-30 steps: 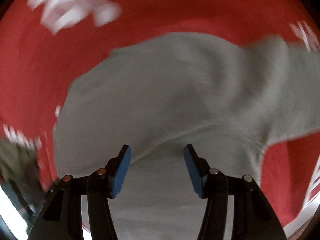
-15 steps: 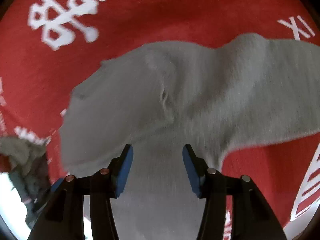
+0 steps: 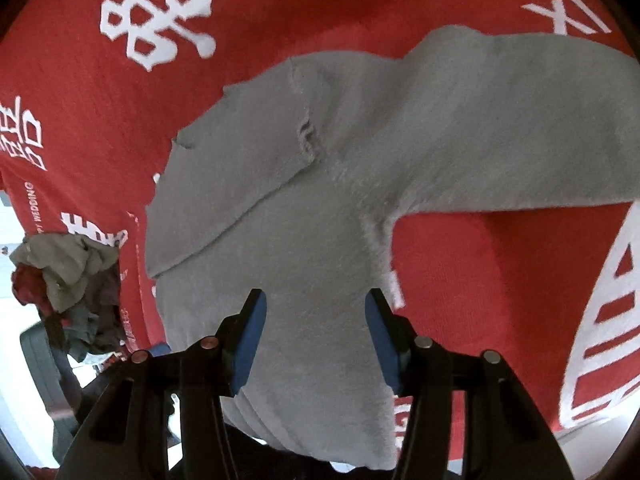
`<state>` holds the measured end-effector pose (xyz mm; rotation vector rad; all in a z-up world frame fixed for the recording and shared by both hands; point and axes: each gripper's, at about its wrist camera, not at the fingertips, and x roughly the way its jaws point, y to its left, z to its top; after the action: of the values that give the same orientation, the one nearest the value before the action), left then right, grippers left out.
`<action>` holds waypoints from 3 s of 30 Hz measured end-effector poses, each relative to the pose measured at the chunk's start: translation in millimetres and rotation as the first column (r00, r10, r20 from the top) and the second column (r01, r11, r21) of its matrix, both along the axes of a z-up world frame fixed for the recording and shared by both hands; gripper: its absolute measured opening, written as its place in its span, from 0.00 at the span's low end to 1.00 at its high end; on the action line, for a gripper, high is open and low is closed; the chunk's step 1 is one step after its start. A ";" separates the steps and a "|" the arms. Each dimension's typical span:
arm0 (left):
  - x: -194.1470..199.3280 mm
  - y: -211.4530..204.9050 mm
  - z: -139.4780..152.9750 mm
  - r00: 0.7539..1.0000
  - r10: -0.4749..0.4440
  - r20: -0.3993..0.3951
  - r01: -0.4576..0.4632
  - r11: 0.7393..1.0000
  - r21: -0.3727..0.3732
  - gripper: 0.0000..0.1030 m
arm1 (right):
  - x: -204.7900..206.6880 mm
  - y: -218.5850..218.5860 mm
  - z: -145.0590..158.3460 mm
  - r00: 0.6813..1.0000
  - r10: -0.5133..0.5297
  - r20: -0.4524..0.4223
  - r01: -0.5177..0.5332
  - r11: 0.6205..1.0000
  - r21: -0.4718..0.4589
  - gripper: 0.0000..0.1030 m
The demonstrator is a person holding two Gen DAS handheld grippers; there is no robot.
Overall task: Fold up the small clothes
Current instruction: 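Grasp the sleeve cuff with the right gripper and lift it, then fold the held sleeve across the body toward the left gripper and release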
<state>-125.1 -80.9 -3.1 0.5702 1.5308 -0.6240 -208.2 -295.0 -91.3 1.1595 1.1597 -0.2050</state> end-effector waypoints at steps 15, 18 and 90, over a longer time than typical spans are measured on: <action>22.2 -89.8 -22.3 0.988 -0.105 0.112 0.107 0.994 -0.007 0.86 | -112.9 -79.4 -21.7 0.922 -0.387 0.014 0.387 0.922 0.001 0.55; 22.7 -108.4 -26.0 0.984 -0.119 0.130 0.122 0.992 -0.015 0.86 | -144.5 -102.0 -27.1 0.862 -0.507 0.033 0.507 0.862 -0.003 0.55; 182.5 136.3 -35.1 0.927 0.309 0.214 -0.291 0.950 -0.111 0.89 | 257.2 87.6 -5.6 0.982 0.081 0.172 -0.062 0.992 -0.114 0.08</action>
<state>57.4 55.4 -38.2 0.3252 1.3341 -0.3646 49.0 -207.4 -96.9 1.0179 1.0198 -0.1057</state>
